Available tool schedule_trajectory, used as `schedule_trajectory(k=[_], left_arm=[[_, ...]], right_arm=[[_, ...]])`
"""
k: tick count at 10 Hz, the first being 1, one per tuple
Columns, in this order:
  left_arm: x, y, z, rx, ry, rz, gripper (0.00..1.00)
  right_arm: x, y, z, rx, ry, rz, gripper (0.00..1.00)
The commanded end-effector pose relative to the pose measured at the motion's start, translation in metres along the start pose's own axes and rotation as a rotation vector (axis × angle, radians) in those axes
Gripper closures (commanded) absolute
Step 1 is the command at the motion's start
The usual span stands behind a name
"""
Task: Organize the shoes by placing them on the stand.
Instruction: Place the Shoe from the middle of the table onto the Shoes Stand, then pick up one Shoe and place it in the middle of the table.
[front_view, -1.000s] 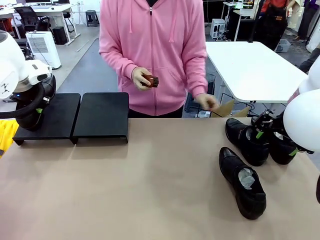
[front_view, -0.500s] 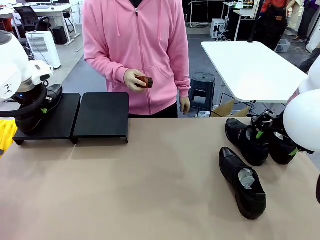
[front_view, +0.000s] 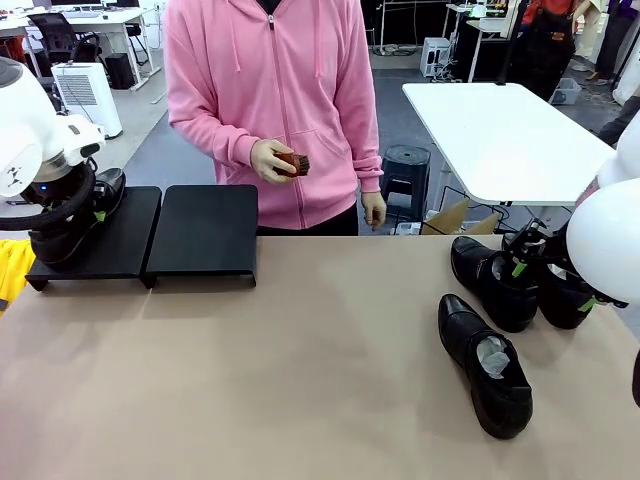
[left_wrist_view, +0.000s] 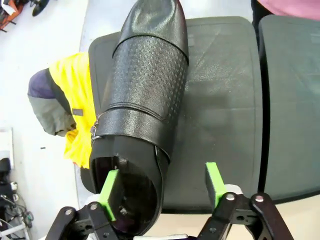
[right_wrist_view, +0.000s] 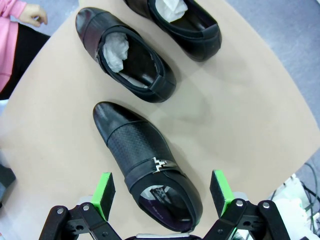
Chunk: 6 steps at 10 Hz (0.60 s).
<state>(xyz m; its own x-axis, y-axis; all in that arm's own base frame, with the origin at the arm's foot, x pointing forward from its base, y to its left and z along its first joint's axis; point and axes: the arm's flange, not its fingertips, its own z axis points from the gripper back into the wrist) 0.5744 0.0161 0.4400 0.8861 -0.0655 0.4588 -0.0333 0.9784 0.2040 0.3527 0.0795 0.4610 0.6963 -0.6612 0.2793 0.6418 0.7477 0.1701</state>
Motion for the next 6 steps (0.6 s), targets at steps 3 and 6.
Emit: schedule_trajectory(k=[3, 6], left_arm=[[0.0000, 0.0023, -0.0086, 0.003, 0.012, -0.010, 0.00], [0.0000, 0.0023, -0.0086, 0.003, 0.012, -0.010, 0.00]], right_arm=[[0.0014, -0.0016, 0.0001, -0.008, -0.011, 0.016, 0.00], [0.0014, -0.0016, 0.0001, -0.008, -0.011, 0.016, 0.00]])
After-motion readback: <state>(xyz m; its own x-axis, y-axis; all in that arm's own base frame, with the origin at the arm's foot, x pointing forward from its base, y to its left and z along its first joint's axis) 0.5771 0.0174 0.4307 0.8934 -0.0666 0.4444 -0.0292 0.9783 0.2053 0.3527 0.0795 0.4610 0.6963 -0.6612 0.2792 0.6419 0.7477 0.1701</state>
